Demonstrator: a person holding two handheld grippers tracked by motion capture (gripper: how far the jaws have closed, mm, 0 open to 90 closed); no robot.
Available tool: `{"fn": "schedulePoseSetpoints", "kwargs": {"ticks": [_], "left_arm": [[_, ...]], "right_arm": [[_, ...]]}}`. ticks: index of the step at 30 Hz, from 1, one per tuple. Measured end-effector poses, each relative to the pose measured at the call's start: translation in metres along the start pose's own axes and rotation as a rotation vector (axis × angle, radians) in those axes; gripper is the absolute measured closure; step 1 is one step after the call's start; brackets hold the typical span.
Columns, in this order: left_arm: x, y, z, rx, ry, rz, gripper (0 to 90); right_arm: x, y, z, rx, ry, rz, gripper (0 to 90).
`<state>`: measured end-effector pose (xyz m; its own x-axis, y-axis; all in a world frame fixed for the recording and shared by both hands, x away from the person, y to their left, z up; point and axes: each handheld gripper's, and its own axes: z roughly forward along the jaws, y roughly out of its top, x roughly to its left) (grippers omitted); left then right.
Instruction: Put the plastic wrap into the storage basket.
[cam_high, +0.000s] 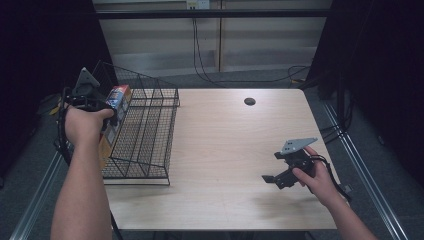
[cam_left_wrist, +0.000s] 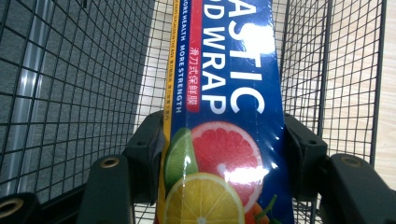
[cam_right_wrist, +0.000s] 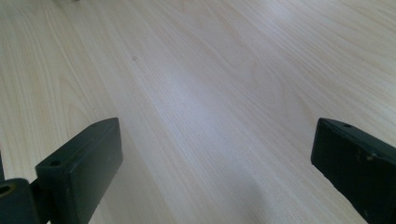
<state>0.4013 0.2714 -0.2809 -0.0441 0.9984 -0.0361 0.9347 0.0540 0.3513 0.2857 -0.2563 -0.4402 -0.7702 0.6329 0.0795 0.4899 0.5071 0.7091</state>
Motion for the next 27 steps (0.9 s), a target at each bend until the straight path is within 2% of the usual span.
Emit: {"fn": "schedulePoseSetpoints", "kwargs": {"ticks": [2, 13, 15, 17, 18, 20, 22, 24, 27], "left_arm": [[0.0, 0.0, 0.001, -0.005, -0.002, -0.015, 41.6], [0.002, 0.002, -0.001, -0.005, 0.001, -0.024, 39.2], [0.003, 0.003, -0.003, -0.004, -0.001, -0.015, 39.2], [0.002, 0.004, -0.007, -0.032, 0.004, -0.019, 39.1], [0.002, 0.005, -0.011, -0.052, 0.009, -0.005, 39.2], [0.0, 0.007, -0.016, -0.059, -0.037, -0.012, 39.3], [-0.003, 0.009, -0.02, -0.068, -0.032, 0.0, 38.1], [-0.006, 0.011, -0.022, -0.07, -0.058, -0.009, 36.6], [-0.013, 0.013, -0.021, -0.063, -0.062, 0.007, 35.5]], "right_arm": [[0.0, 0.0, 0.0, 0.0, 0.001, 0.0, 2.2], [0.0, -0.001, 0.0, 0.007, 0.0, 0.004, 2.2], [0.0, -0.001, 0.001, 0.006, -0.001, 0.005, 2.2], [0.0, -0.002, 0.0, 0.006, -0.001, 0.004, 2.2], [-0.001, -0.002, 0.0, 0.004, -0.004, 0.0, 2.2], [-0.001, -0.002, 0.0, 0.004, 0.004, 0.008, 2.2], [-0.001, -0.002, 0.0, 0.003, 0.0, 0.007, 2.2], [-0.001, -0.003, 0.0, 0.006, -0.001, 0.007, 2.2], [-0.002, -0.004, 0.0, 0.004, 0.0, 0.008, 2.2]]}}
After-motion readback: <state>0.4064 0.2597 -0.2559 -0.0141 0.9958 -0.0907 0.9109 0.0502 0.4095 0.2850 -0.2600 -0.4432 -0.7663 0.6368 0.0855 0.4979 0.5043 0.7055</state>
